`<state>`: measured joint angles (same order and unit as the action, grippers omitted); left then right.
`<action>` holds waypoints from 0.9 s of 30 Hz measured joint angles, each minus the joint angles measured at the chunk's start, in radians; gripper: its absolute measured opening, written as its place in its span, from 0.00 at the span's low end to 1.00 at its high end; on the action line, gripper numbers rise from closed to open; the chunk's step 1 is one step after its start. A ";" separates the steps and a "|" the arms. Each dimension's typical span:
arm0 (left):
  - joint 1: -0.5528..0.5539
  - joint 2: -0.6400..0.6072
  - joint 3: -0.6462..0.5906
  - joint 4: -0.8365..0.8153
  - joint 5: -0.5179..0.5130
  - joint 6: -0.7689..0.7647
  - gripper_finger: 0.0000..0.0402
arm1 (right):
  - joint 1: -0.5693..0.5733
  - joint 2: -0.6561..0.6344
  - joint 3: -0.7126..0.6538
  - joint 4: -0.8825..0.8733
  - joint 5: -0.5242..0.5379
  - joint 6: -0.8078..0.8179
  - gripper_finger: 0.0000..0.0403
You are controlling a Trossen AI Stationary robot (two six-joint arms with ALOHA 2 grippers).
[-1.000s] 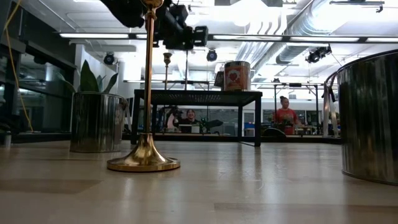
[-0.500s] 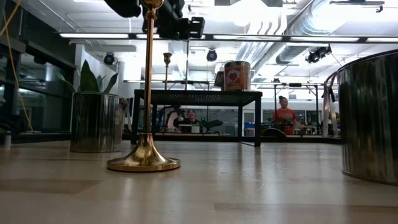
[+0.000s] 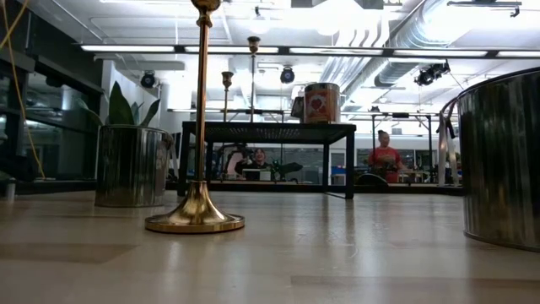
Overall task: Pick & Place candle stick holders
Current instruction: Put the gold candle holder on the shelf
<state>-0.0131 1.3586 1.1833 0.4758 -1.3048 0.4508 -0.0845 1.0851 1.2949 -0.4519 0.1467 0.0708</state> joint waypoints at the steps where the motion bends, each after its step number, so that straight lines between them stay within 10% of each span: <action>1: -0.023 -0.022 0.000 -0.022 -0.016 0.001 0.27 | 0.000 0.000 0.000 0.000 0.000 0.000 0.35; 27: -0.672 -0.278 -0.001 -0.665 -0.216 -0.485 0.27 | 0.000 0.000 0.000 -0.019 -0.070 -0.001 0.35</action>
<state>-0.6852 1.0805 1.1824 -0.1894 -1.5209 -0.0342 -0.0841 1.0851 1.2949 -0.4709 0.0764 0.0698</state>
